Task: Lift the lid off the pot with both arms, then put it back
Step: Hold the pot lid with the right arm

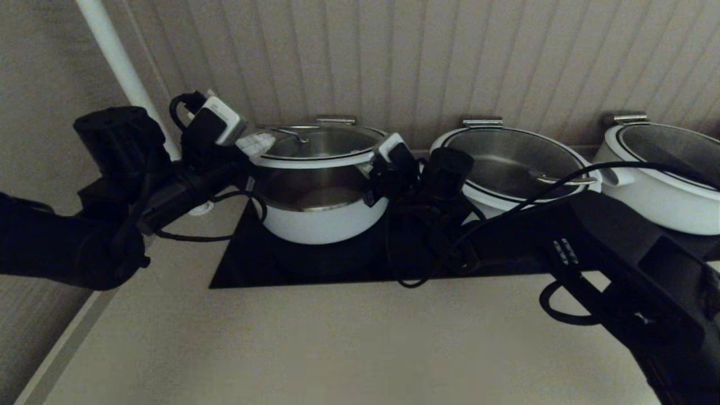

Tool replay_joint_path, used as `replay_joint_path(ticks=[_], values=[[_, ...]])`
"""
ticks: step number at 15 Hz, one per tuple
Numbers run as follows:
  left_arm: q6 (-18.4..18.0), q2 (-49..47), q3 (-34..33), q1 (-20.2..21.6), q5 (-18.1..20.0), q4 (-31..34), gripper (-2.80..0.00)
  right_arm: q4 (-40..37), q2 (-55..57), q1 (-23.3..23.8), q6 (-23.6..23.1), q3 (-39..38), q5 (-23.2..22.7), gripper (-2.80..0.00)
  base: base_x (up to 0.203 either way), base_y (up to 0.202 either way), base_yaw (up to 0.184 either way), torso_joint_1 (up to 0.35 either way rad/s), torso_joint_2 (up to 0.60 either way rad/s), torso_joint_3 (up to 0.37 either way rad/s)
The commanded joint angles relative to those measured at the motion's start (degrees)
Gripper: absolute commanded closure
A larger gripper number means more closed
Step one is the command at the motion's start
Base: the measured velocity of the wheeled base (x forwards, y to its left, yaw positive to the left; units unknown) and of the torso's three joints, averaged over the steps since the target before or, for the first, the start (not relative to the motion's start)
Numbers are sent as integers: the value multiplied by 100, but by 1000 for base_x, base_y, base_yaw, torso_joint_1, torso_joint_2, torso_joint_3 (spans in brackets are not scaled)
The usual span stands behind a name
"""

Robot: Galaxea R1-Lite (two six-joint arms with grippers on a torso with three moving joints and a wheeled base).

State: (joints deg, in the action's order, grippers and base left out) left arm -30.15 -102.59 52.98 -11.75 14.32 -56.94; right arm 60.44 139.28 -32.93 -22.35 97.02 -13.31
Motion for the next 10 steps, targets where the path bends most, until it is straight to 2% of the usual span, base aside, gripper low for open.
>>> replay_joint_path(ticks=[1, 10], values=[[-16, 167, -28, 67, 0, -27, 0, 42, -23, -11, -15, 1, -12, 0, 0, 0, 0, 0, 0, 0], [-1, 979, -1297, 233, -17, -62, 0, 46, -33, 6, -15, 9, -5, 0, 0, 0, 0, 0, 0, 0]])
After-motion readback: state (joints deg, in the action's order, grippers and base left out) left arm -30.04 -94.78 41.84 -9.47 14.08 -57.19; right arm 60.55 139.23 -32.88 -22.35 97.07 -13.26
